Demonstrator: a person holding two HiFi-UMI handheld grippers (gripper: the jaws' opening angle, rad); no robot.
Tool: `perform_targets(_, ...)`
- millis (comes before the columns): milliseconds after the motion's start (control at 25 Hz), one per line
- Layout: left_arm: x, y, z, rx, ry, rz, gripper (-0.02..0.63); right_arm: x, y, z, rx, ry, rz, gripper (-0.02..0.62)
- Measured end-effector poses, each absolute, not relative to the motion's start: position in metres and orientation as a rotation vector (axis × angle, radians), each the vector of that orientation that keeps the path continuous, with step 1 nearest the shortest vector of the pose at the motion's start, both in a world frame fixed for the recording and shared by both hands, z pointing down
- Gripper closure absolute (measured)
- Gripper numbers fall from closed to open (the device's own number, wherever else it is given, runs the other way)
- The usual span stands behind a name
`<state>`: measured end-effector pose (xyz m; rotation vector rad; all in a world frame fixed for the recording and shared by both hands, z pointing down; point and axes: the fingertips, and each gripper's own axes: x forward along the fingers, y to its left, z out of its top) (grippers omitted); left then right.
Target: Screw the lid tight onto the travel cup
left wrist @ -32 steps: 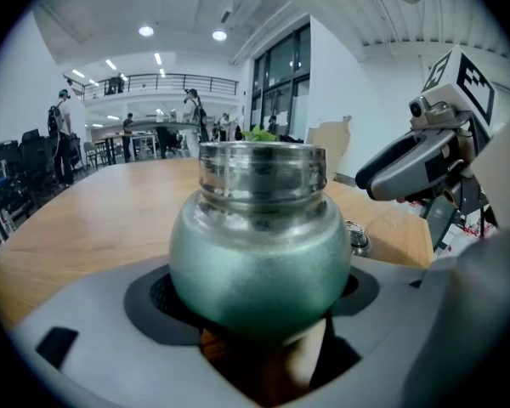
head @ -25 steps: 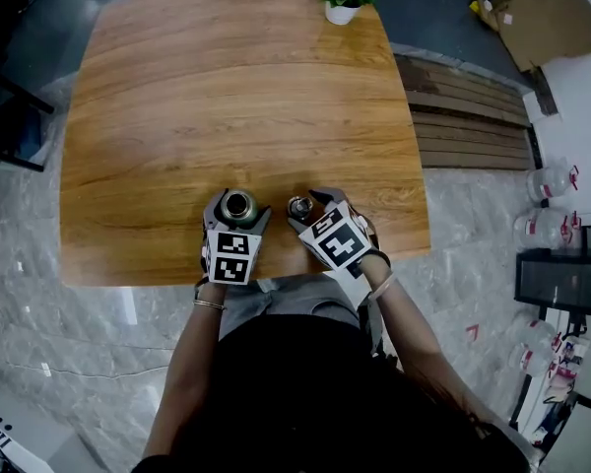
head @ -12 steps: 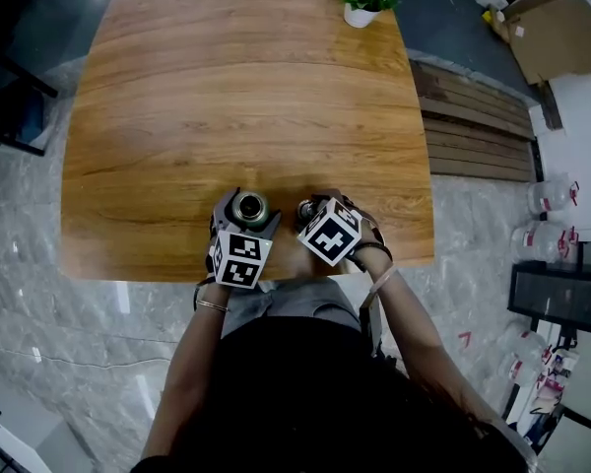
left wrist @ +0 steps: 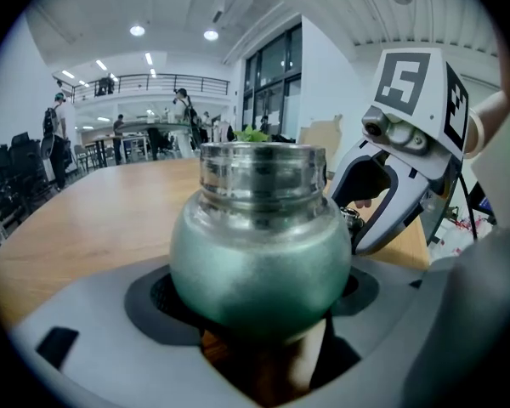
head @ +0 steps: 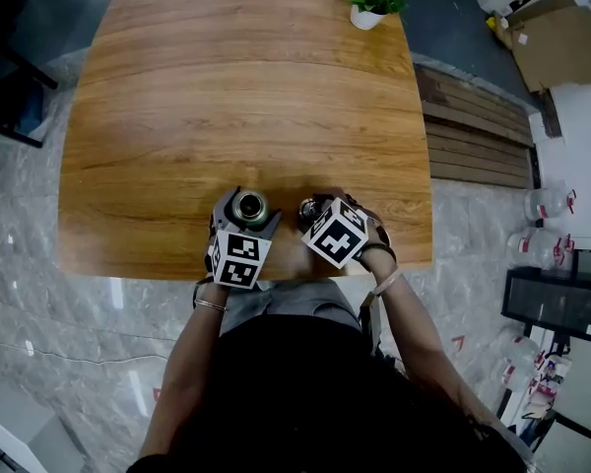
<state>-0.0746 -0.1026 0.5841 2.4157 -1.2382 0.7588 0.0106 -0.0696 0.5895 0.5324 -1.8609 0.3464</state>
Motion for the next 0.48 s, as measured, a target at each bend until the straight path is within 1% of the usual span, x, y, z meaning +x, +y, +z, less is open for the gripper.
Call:
perform_targets(280,-0.078,-0.105,0.584,2.381,-1.240,0.722,0.206,0.008,-0.081,0.529,0.644,-2.004,0.355,0.326)
perform_targets(480,-0.076,-0.105,0.584,2.388,-1.228,0.769,0.206,0.001,-0.084,0.474,0.682,-2.124,0.310,0.326)
